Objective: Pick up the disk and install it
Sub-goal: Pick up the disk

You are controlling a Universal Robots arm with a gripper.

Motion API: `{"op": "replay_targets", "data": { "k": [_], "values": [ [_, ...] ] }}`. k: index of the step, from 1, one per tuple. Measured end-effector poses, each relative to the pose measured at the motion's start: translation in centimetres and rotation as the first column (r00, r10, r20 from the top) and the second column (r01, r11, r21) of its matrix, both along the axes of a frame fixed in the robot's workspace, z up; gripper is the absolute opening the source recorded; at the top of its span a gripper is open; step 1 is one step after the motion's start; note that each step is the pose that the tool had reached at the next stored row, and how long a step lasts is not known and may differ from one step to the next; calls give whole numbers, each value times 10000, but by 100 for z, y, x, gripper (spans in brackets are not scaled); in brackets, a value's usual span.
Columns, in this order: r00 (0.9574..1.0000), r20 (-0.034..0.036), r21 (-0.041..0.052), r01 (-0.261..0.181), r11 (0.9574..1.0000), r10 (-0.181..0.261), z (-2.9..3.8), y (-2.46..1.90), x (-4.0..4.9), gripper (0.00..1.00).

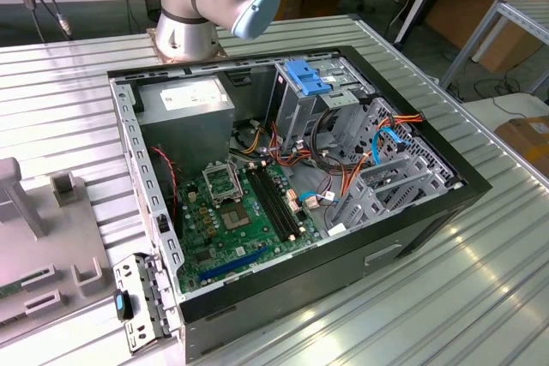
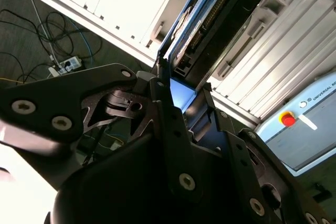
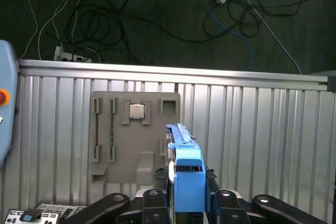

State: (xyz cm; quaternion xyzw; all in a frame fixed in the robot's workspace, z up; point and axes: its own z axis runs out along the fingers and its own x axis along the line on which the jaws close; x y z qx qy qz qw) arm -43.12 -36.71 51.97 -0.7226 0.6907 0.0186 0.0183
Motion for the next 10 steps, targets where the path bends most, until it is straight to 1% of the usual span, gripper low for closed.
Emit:
{"op": "replay_targets", "data": {
  "k": [3, 5, 10],
  "values": [
    [10000, 0, 0, 0, 10000, 0, 0, 5, 65, 36],
    [10000, 0, 0, 0, 10000, 0, 0, 8, 84, 36],
    [10000, -1, 0, 0, 10000, 0, 0, 9, 93, 36]
  ]
}}
